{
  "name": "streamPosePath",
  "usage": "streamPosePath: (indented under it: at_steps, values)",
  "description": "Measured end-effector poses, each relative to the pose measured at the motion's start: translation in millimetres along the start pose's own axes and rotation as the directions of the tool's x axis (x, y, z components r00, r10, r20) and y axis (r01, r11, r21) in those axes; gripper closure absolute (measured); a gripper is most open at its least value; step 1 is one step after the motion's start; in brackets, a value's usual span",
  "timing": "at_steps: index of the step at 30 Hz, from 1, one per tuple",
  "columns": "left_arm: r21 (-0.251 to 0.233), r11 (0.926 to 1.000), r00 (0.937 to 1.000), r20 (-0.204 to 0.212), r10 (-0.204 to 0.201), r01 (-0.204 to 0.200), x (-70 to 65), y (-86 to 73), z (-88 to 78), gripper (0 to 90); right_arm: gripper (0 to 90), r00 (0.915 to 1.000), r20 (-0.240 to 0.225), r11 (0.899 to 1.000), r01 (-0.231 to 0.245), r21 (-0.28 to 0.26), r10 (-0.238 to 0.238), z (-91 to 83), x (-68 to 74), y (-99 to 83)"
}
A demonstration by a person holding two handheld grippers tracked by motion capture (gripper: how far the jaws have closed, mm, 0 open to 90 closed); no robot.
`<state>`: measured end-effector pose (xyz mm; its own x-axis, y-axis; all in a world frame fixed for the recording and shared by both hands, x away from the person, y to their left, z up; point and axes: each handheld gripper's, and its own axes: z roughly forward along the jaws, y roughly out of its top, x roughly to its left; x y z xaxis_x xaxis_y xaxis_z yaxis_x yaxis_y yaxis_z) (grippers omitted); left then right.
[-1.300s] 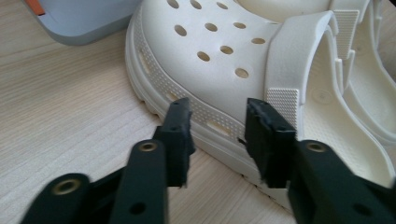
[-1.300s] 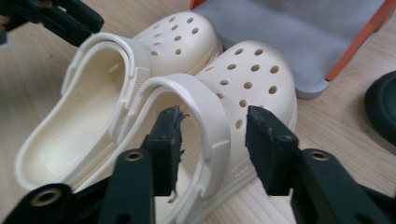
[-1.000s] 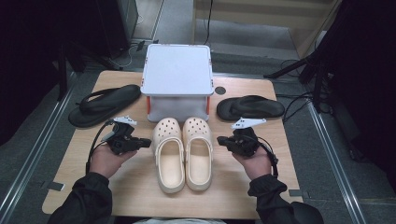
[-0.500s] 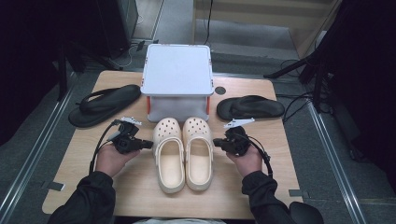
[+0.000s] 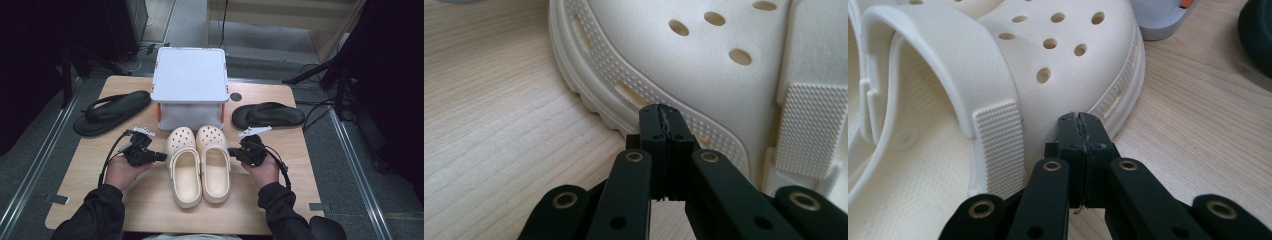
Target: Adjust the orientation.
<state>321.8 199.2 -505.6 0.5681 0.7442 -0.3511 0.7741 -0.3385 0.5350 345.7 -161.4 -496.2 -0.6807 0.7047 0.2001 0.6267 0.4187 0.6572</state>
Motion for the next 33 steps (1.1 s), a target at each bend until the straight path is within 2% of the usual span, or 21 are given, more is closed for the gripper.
streamPosePath:
  at_steps: [2, 5, 8, 9, 11, 16, 19, 20, 21, 28, 30, 33]
  values:
    - [0.002, 1.0000, 1.0000, 0.003, -0.008, 0.008, 1.7, 0.1, -0.6, 88.5, 89.1, 0.9997, -0.016, 1.000, -0.016, -0.002, 0.016, -0.5, -3.0, -0.5]
    - [0.001, 0.9998, 0.9997, 0.017, -0.019, 0.019, 4.6, 0.2, -3.1, 83.9, 87.6, 0.9999, -0.008, 1.000, -0.015, -0.001, 0.015, -1.4, -3.9, -0.4]
    - [-0.029, 0.9991, 0.9994, 0.017, -0.031, 0.032, 5.5, 0.8, -7.8, 74.2, 86.0, 0.9999, 0.001, 1.000, -0.015, -0.025, 0.015, -7.7, -4.5, 0.2]
    - [-0.044, 0.9982, 0.9991, 0.013, -0.040, 0.040, 6.1, 1.0, -10.1, 74.2, 86.0, 0.9999, 0.001, 1.000, -0.015, -0.025, 0.015, -7.7, -4.5, 0.2]
    - [-0.057, 0.9978, 0.9994, -0.002, -0.036, 0.036, 6.2, 3.0, -15.3, 72.0, 84.6, 0.9997, -0.005, 0.999, -0.025, -0.045, 0.025, -13.8, -4.4, 0.8]
    - [-0.111, 0.9938, 0.9999, 0.009, -0.011, 0.012, 3.7, 11.6, -31.5, 60.9, 78.9, 0.9993, -0.028, 0.996, -0.025, -0.080, 0.023, -33.4, 1.8, 0.7]
    - [-0.126, 0.9920, 1.0000, 0.003, -0.002, 0.002, 0.4, 13.1, -35.5, 52.8, 76.0, 0.9997, -0.024, 0.994, -0.004, -0.106, 0.001, -43.4, 7.7, -0.1]
    - [-0.127, 0.9918, 1.0000, -0.002, 0.007, -0.008, -1.1, 13.9, -37.3, 52.8, 76.0, 0.9997, -0.024, 0.994, -0.004, -0.106, 0.001, -43.4, 7.7, -0.1]
    - [-0.131, 0.9911, 0.9997, -0.010, 0.022, -0.023, -3.1, 16.6, -41.1, 52.0, 74.1, 0.9996, -0.012, 0.991, 0.022, -0.128, -0.024, -49.5, 13.5, -0.6]
    - [-0.138, 0.9887, 0.9982, -0.019, 0.056, -0.058, -6.4, 35.8, -56.2, 51.7, 67.7, 0.9989, -0.041, 0.990, 0.015, -0.137, -0.021, -58.9, 27.0, -6.5]
    - [-0.145, 0.9875, 0.9981, -0.006, 0.062, -0.062, -5.8, 42.3, -60.3, 55.8, 65.8, 0.9985, -0.051, 0.990, 0.012, -0.140, -0.019, -60.6, 30.9, -9.1]
    - [-0.147, 0.9873, 0.9981, -0.014, 0.060, -0.062, -2.8, 51.0, -65.4, 61.2, 63.1, 0.9979, -0.063, 0.991, 0.008, -0.131, -0.017, -59.7, 37.2, -12.9]
